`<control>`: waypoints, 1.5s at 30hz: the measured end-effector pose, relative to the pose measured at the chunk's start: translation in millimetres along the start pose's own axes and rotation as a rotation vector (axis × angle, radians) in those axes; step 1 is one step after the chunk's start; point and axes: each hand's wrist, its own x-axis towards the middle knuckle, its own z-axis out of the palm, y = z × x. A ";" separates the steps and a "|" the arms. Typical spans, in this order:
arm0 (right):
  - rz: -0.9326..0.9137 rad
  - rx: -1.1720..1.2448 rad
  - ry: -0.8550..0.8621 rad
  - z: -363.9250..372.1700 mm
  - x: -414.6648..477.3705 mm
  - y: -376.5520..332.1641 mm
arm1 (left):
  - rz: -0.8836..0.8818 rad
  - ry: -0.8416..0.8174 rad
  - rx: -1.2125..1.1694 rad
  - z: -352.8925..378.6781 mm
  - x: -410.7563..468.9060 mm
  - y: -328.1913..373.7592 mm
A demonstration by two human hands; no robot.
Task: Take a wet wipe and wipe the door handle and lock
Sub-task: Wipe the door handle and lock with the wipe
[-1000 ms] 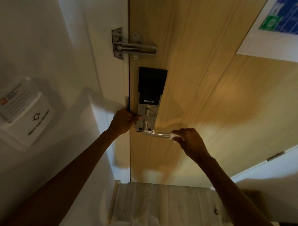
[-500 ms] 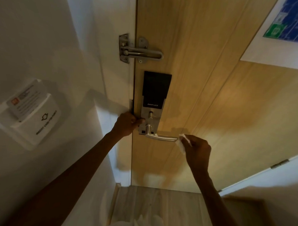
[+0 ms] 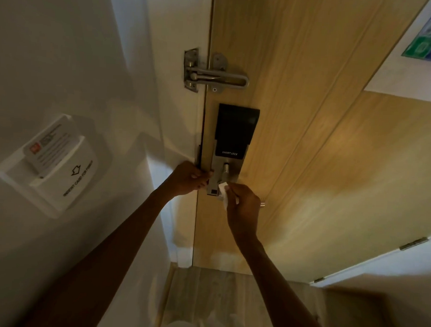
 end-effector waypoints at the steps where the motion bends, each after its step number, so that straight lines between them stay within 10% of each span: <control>1: -0.018 -0.011 -0.004 2.8 -1.4 -1.5 | 0.000 0.009 -0.004 0.7 -0.1 0.0; 16: -0.415 -0.540 -0.161 -31.5 -5.4 22.4 | 0.023 0.088 0.018 4.6 -1.9 2.0; 45: -0.254 -0.456 -0.517 -104.1 35.2 58.7 | 0.044 0.051 -0.046 3.9 0.8 -0.2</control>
